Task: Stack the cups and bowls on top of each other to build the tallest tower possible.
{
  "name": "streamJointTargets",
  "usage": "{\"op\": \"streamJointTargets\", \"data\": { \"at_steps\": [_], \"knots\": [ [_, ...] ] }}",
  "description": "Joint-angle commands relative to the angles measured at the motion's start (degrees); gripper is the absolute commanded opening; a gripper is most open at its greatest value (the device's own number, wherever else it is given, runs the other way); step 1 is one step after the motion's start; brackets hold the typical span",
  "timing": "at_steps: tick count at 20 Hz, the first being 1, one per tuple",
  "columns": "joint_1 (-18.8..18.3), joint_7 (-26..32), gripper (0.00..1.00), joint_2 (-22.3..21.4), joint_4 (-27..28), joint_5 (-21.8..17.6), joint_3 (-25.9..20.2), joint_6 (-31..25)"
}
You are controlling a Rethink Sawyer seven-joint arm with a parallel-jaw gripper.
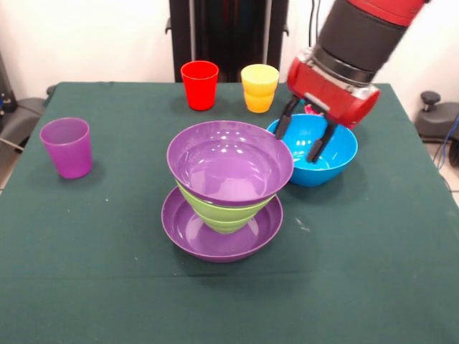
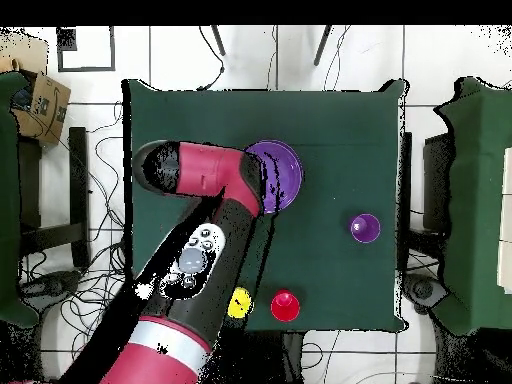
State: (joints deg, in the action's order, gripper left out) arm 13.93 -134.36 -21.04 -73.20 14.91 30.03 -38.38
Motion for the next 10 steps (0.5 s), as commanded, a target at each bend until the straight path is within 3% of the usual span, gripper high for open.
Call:
{"op": "streamJointTargets", "data": {
  "at_steps": [1,5,10],
  "knots": [
    [-4.8,10.92,1.0,-4.24,-13.03,-5.77,-15.81,8.91],
    [-6.79,7.82,1.0,-4.19,-17.06,-6.59,-21.83,16.86],
    [-10.39,6.77,1.0,-5.56,-21.44,-6.55,-29.22,18.66]
  ]
}}
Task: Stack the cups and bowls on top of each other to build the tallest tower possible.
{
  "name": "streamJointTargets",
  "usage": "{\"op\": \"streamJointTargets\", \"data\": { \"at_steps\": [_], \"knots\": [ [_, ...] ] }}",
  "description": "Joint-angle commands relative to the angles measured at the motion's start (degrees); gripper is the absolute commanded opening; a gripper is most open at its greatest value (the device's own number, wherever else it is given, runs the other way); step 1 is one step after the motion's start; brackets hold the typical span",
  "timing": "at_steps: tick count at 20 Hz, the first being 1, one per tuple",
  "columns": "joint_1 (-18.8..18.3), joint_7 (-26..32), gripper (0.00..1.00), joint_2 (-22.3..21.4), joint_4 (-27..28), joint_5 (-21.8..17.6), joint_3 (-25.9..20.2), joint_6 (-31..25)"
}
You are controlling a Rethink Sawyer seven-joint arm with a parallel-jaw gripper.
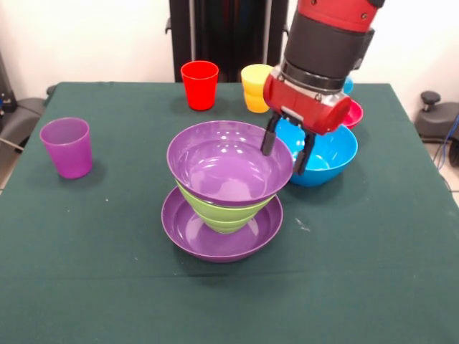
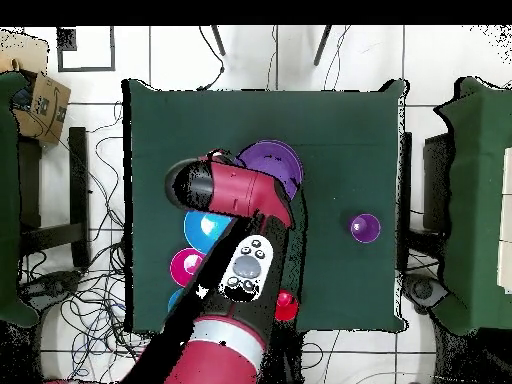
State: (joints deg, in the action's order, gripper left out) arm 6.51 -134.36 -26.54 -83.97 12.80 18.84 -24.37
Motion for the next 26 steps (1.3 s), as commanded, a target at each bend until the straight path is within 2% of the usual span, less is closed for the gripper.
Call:
{"op": "streamJointTargets", "data": {
  "at_steps": [1,5,12,17,26],
  "knots": [
    [-3.91,6.92,1.0,-0.28,-11.63,-4.48,-19.68,4.6],
    [-8.23,7.2,1.0,-1.67,-15.88,-3.39,-26.98,2.51],
    [-11.67,4.76,1.0,-6.09,-20.97,-1.58,-34.38,-1.46],
    [-11.17,1.35,1.0,-9.65,-22.05,-0.54,-35.45,-5.18],
    [-12.28,0.59,1.0,-14.24,-24.1,-0.79,-36.26,-8.64]
  ]
}}
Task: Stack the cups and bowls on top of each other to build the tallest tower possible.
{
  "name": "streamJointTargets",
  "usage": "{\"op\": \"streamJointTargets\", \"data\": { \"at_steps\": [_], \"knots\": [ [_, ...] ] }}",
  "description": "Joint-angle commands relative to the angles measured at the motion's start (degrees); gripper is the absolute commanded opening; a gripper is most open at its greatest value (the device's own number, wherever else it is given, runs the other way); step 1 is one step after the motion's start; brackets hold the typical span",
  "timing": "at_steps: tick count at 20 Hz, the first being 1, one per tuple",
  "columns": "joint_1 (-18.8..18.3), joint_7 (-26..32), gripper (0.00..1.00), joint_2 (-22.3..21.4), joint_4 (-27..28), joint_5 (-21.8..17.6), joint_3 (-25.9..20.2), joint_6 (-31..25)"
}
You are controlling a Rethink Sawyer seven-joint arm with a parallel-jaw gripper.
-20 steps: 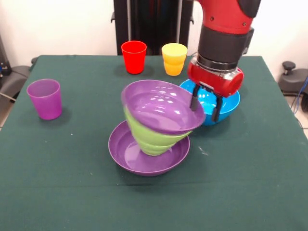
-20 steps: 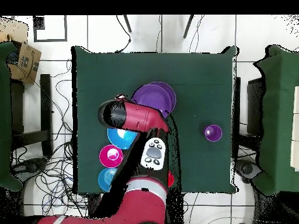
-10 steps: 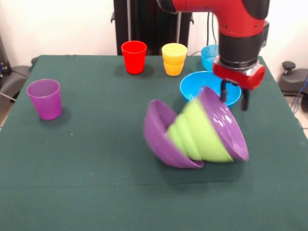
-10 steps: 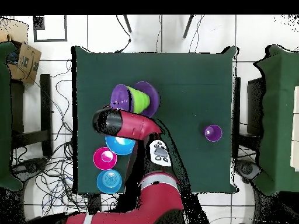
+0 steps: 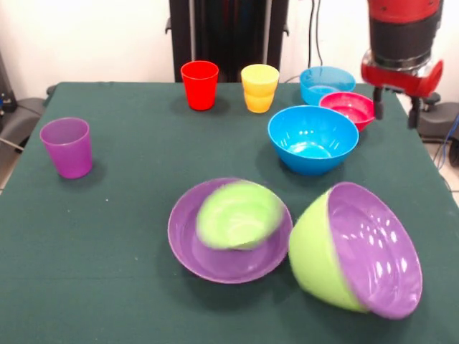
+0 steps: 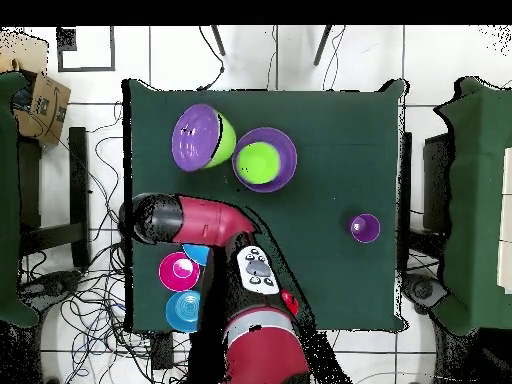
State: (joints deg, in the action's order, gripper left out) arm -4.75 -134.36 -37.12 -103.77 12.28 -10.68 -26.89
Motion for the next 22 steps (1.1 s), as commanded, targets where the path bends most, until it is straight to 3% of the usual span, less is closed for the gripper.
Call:
{"op": "streamJointTargets", "data": {
  "at_steps": [1,5,9,16,22],
  "knots": [
    [-1.34,0.55,1.0,-4.18,-5.0,-0.19,-7.06,-5.81],
    [-1.97,0.19,1.0,-6.76,-6.46,0.13,-7.48,-6.85],
    [-1.83,-0.34,1.0,-6.69,-5.01,-0.24,-6.78,-7.7],
    [-1.34,-0.01,1.0,-2.07,2.03,-1.57,-5.33,-9.26],
    [-0.84,-0.6,1.0,-1.55,3.62,-1.38,-5.27,-9.76]
  ]
}}
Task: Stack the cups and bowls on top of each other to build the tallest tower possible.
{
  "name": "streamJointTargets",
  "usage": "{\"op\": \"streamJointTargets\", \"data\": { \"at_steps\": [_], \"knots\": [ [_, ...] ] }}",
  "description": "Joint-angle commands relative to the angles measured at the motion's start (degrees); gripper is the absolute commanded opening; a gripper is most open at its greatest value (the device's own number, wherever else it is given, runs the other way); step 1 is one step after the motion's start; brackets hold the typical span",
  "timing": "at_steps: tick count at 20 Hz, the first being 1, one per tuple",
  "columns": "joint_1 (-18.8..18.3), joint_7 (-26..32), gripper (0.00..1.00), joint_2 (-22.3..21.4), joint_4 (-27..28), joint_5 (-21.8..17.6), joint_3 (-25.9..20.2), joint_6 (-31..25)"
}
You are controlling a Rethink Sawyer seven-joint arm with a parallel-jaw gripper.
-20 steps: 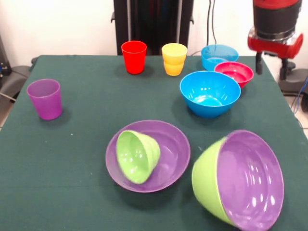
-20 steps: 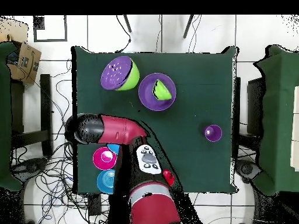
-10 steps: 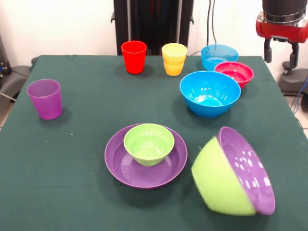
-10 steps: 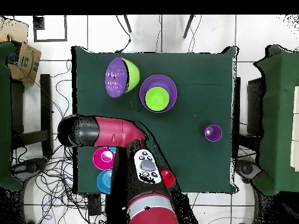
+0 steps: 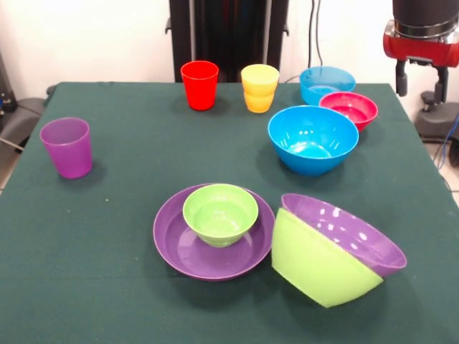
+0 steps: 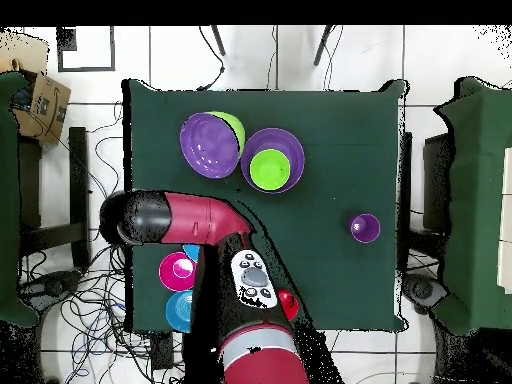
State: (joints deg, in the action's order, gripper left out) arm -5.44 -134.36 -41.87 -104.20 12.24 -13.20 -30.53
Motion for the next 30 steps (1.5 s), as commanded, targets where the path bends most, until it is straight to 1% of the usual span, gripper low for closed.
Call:
{"op": "streamJointTargets", "data": {
  "at_steps": [1,3,4,7,10,12,16,18,20,22,25,30],
  "knots": [
    [-0.11,-0.56,1.0,3.31,4.41,-1.47,-2.66,-6.1],
    [0.98,-0.74,1.0,4.88,7.69,-3.23,-0.53,-5.63],
    [1.34,-0.5,1.0,6.89,10.39,-4.1,0.44,-5.09],
    [3.79,0.24,1.0,13.6,20.89,-8.75,6.17,-4.03],
    [3.54,2.7,1.0,19.55,27.6,-11.9,8.65,-0.65],
    [3.8,2.89,1.0,22.91,31.63,-14.19,10.57,2.24],
    [2.77,4.47,1.0,28.17,38.92,-17.81,11.59,6.38],
    [2.49,6.05,1.0,28.99,42.17,-20.28,12.54,4.45],
    [2.87,8.31,1.0,28.94,45.6,-23.56,14.73,1.33],
    [2.81,9.95,1.0,28.62,47.74,-26.15,16.2,-0.72],
    [1.68,10.77,1.0,27.75,48.09,-27.56,15.84,-2.02],
    [-0.53,12.42,1.0,25.44,45.67,-28.27,12.86,-3.17]
  ]
}}
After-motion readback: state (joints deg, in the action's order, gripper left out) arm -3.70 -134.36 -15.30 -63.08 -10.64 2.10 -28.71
